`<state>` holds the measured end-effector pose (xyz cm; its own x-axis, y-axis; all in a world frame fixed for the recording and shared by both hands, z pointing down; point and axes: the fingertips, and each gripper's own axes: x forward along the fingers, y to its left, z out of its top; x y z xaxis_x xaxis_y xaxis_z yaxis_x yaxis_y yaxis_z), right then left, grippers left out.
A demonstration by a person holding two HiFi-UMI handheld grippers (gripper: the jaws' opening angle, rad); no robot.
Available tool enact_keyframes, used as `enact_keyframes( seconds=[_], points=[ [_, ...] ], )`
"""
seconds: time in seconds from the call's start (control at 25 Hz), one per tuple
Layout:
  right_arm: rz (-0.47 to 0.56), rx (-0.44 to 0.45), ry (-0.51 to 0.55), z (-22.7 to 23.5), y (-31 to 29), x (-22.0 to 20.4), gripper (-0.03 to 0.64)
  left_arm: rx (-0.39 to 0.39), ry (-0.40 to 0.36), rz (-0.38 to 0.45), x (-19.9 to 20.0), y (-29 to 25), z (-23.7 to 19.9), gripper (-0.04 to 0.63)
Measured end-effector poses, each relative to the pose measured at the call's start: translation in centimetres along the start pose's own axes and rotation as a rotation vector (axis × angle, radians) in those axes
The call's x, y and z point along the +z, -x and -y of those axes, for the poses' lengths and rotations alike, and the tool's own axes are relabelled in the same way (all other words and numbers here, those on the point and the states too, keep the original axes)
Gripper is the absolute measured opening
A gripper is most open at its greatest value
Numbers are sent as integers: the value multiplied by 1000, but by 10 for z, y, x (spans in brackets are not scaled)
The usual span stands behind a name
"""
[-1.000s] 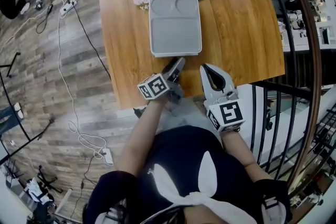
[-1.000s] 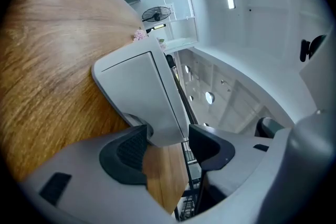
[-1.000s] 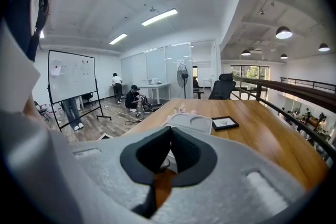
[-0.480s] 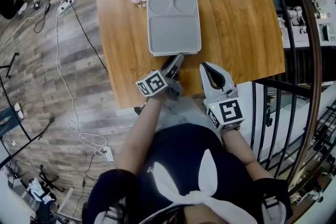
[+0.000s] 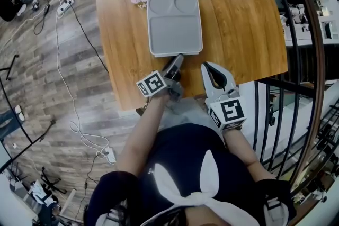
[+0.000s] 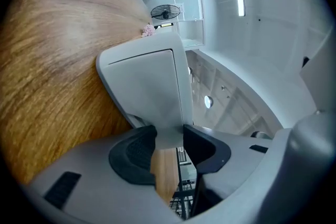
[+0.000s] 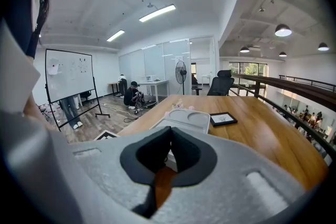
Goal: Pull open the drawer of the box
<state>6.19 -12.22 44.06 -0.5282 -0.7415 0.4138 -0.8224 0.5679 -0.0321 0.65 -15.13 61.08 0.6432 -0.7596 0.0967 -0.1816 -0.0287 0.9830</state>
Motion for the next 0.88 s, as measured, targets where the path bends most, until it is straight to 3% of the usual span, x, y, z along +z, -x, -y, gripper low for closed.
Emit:
enact_keyframes(
  seconds=[0.88],
  points=[
    [-2,7,3,-2,-2,4,-2,40,44,13,0,5,2,170]
  ],
)
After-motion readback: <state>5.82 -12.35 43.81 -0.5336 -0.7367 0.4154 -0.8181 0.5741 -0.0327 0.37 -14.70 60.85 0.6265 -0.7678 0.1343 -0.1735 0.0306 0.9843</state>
